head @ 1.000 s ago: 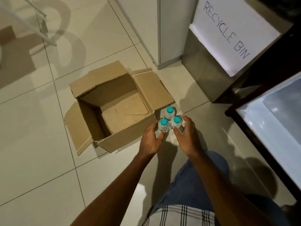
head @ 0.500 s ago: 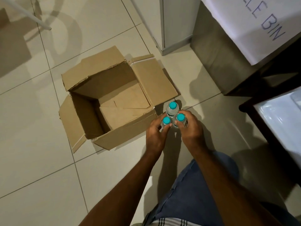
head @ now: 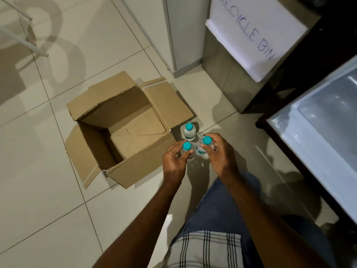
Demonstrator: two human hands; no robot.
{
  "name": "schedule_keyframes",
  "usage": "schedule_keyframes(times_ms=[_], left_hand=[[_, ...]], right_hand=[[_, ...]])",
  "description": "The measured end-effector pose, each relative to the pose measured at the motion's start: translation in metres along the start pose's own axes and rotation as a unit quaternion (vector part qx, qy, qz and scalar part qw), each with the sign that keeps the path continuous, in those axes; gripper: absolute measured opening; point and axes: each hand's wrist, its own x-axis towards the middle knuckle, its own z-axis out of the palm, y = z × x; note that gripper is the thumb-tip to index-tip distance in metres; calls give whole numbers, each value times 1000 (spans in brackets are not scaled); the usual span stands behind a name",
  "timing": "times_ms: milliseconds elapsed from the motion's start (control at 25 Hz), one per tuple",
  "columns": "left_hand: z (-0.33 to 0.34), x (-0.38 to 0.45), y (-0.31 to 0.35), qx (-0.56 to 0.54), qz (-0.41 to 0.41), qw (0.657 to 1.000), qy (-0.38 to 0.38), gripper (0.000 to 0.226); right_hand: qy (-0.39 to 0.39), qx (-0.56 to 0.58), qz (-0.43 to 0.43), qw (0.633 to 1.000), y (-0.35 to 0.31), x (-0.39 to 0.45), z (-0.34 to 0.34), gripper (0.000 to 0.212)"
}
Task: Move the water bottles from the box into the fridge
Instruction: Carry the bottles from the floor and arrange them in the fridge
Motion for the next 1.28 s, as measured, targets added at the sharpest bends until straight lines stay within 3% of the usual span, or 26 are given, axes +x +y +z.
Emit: schedule_keyframes(times_ms=[160, 280, 480, 640, 840, 1120, 1280], left_hand=[[-3, -18, 36, 9, 48, 997, -52, 35], [2, -24, 65, 7, 31, 996, -77, 39], [9, -31, 125, 26, 86, 982, -168, 32], [34, -45, 182, 75, 176, 960, -203, 35], [66, -61, 261, 45, 254, 924, -282, 33], [111, -95, 382, 9, 432, 860, -273, 37], [138, -117, 447, -56, 506, 824, -250, 35]], right_hand=[[55, -43, -13, 997, -12, -23, -25, 46], [97, -26, -28, 995, -20, -41, -50, 47], [173, -8, -67, 983, -41, -76, -108, 44], [229, 5, -85, 970, -62, -102, -166, 38], [291, 24, -126, 948, -88, -138, -242, 34], [409, 7, -206, 889, -141, -176, -352, 31], [492, -5, -238, 837, -171, -193, -405, 35]])
